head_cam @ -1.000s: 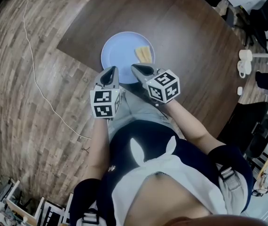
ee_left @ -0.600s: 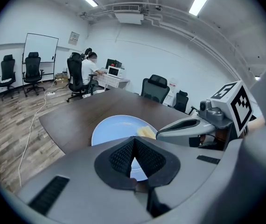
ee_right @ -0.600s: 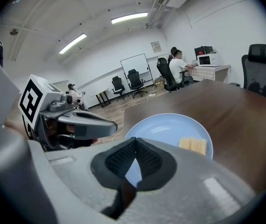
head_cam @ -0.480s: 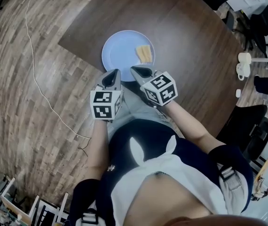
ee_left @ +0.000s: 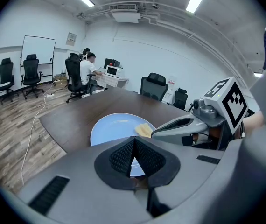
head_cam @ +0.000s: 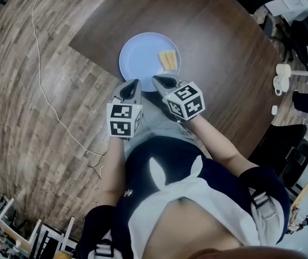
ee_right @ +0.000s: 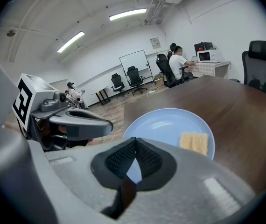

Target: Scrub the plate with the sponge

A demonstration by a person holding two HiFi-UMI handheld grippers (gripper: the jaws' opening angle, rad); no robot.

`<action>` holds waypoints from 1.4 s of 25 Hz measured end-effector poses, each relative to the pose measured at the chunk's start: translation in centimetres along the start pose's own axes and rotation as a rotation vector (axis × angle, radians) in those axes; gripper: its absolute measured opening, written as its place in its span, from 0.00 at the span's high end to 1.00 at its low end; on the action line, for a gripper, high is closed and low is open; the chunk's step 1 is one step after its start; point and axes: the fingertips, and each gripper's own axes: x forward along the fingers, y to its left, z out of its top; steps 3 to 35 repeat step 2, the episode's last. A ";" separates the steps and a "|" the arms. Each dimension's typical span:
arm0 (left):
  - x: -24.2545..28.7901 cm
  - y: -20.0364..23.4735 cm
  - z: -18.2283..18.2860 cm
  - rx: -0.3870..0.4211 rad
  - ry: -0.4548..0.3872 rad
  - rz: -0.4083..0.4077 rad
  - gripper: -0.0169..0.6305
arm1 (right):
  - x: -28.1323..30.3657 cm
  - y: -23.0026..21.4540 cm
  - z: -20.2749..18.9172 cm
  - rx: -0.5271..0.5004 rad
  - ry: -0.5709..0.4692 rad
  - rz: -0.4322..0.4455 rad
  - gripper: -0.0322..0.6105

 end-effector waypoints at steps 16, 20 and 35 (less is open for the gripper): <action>-0.1 0.3 -0.2 0.002 0.002 0.003 0.97 | 0.3 -0.2 -0.1 0.006 0.005 -0.007 0.95; -0.1 0.3 -0.2 0.002 0.002 0.003 0.97 | 0.3 -0.2 -0.1 0.006 0.005 -0.007 0.95; -0.1 0.3 -0.2 0.002 0.002 0.003 0.97 | 0.3 -0.2 -0.1 0.006 0.005 -0.007 0.95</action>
